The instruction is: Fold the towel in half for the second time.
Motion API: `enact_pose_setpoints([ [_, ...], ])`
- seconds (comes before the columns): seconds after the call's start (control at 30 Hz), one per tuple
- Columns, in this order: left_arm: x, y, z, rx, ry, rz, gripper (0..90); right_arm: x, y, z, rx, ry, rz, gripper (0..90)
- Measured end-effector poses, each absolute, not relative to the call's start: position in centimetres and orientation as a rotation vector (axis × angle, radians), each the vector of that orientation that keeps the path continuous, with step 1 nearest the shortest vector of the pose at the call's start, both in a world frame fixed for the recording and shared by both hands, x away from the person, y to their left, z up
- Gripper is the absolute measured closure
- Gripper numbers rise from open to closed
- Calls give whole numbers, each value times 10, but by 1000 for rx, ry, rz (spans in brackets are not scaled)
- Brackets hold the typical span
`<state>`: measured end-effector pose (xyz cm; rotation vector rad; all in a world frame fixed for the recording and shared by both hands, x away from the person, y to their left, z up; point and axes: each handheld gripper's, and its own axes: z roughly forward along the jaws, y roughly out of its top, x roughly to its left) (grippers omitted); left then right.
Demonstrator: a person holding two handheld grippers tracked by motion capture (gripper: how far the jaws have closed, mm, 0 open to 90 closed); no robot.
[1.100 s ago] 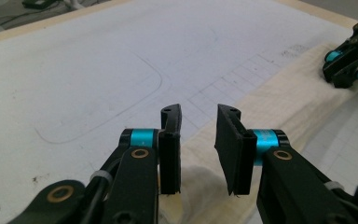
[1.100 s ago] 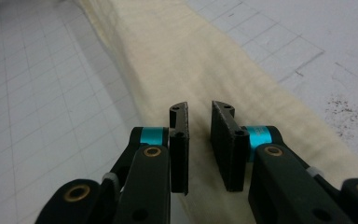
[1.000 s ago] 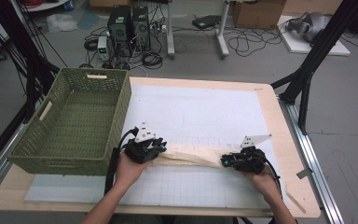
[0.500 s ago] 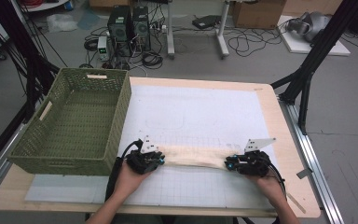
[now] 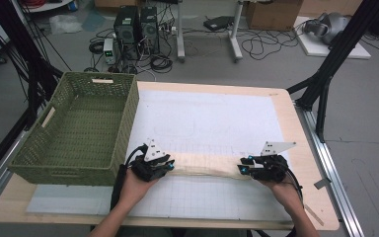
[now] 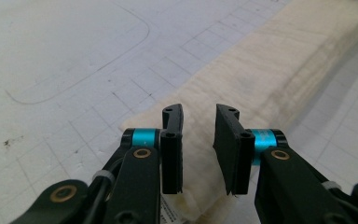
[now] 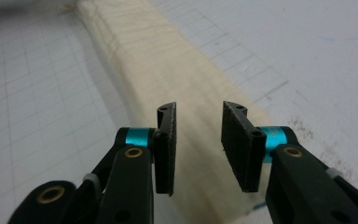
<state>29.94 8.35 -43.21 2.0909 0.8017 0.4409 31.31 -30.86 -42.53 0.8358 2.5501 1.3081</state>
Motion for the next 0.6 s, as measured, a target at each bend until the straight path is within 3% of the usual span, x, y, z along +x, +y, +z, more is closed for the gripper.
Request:
enact_pose_setpoints([
  [0.27, 298, 87, -444, 2123, 816, 446, 656, 312, -313, -441, 862, 2601, 1182, 518],
  [0.6, 295, 86, -447, 2136, 781, 487, 648, 307, -321, -443, 814, 2576, 1158, 507],
])
